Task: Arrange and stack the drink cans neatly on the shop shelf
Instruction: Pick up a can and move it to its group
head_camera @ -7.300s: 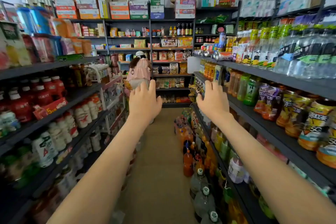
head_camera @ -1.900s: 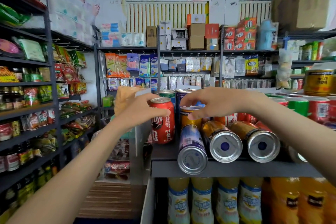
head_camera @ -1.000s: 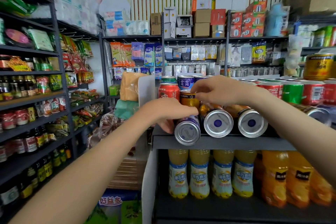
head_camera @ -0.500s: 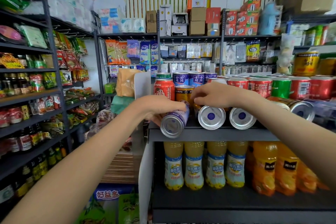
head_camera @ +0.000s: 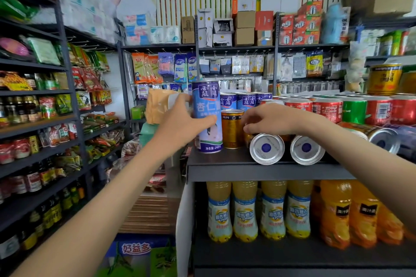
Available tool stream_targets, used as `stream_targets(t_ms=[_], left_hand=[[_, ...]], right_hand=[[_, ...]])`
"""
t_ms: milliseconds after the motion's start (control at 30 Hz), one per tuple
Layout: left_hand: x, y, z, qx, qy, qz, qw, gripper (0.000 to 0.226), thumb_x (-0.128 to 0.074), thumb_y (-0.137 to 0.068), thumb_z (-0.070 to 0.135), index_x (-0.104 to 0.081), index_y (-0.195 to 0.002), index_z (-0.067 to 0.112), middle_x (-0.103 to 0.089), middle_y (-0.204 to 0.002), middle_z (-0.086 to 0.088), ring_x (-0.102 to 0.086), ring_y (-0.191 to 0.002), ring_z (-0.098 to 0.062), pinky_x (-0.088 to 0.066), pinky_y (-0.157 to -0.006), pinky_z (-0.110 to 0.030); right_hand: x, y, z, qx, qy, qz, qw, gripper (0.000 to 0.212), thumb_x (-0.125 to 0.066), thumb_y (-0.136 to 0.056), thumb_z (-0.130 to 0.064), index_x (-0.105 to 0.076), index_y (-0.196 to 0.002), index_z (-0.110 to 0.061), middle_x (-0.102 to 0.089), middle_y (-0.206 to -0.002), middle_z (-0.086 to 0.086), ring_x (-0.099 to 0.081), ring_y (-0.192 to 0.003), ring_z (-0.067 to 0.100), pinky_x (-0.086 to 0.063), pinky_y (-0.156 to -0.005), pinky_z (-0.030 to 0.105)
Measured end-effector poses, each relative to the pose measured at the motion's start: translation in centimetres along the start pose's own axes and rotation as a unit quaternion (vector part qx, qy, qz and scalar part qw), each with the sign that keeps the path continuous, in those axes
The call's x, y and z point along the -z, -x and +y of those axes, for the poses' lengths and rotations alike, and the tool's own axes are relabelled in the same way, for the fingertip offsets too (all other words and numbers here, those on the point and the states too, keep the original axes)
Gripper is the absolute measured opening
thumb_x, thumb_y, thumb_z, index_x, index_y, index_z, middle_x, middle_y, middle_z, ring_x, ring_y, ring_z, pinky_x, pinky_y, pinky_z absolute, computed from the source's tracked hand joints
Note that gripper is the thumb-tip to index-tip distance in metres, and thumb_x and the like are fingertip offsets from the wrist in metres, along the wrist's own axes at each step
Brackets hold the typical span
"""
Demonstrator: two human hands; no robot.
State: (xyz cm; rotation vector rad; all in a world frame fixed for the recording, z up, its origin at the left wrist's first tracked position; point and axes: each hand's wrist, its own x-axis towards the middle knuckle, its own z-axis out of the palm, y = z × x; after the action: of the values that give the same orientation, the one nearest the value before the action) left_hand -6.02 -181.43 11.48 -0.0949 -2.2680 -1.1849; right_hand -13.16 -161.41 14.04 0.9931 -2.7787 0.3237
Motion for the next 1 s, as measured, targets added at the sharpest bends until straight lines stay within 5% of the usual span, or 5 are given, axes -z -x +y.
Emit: stream_targets(t_ms=[233, 533, 700, 867, 1000], left_hand=[[-2.1, 0.8, -2.3, -0.032, -0.011, 0.044, 0.998, 0.055, -0.078, -0.061, 0.042, -0.04, -0.099, 0.037, -0.067, -0.098, 0.009, -0.067, -0.087, -0.012, -0.055, -0.08, -0.044], [-2.8, 0.4, -3.2, -0.055, -0.079, 0.084, 0.992, 0.051, -0.076, -0.073, 0.042, -0.039, -0.106, 0.028, -0.064, -0.093, 0.007, -0.065, -0.086, -0.014, -0.053, -0.073, -0.032], [-3.1, 0.0, -3.6, -0.055, -0.106, 0.079, 0.99, 0.052, -0.073, -0.075, 0.046, -0.042, -0.109, 0.022, -0.063, -0.114, 0.001, -0.062, -0.097, -0.014, -0.044, -0.071, -0.024], [-2.9, -0.2, -3.3, -0.088, -0.109, 0.092, 0.986, 0.057, -0.071, -0.073, 0.05, -0.035, -0.112, 0.028, -0.053, -0.117, 0.004, -0.058, -0.102, -0.015, -0.051, -0.083, -0.038], [-1.4, -1.4, -2.1, -0.09, -0.085, 0.105, 0.987, 0.055, -0.066, -0.079, 0.049, -0.035, -0.119, 0.026, -0.042, -0.12, 0.007, -0.049, -0.109, -0.013, -0.043, -0.093, -0.033]], right_hand=[[-0.3, -0.5, -0.4, 0.006, -0.007, 0.012, 1.0, 0.03, -0.052, -0.094, -0.035, -0.058, -0.121, -0.024, -0.057, -0.11, -0.006, -0.052, -0.1, 0.012, -0.037, -0.083, 0.024], [0.2, -1.4, -1.0, 0.02, -0.019, 0.028, 0.999, 0.03, -0.055, -0.093, -0.034, -0.06, -0.12, -0.022, -0.062, -0.114, -0.005, -0.057, -0.102, 0.013, -0.042, -0.085, 0.024], [0.0, -1.6, -1.1, 0.032, -0.004, -0.012, 0.999, 0.034, -0.057, -0.092, -0.036, -0.058, -0.122, -0.022, -0.06, -0.115, -0.006, -0.056, -0.106, 0.012, -0.043, -0.092, 0.026], [0.2, -1.8, -0.5, 0.032, -0.045, 0.015, 0.998, 0.027, -0.059, -0.091, -0.034, -0.061, -0.115, -0.021, -0.062, -0.102, -0.006, -0.059, -0.09, 0.012, -0.045, -0.082, 0.026], [1.1, -2.5, -0.1, 0.016, -0.056, 0.108, 0.992, 0.028, -0.06, -0.09, -0.032, -0.059, -0.11, -0.012, -0.059, -0.098, 0.0, -0.057, -0.09, 0.017, -0.043, -0.076, 0.029]])
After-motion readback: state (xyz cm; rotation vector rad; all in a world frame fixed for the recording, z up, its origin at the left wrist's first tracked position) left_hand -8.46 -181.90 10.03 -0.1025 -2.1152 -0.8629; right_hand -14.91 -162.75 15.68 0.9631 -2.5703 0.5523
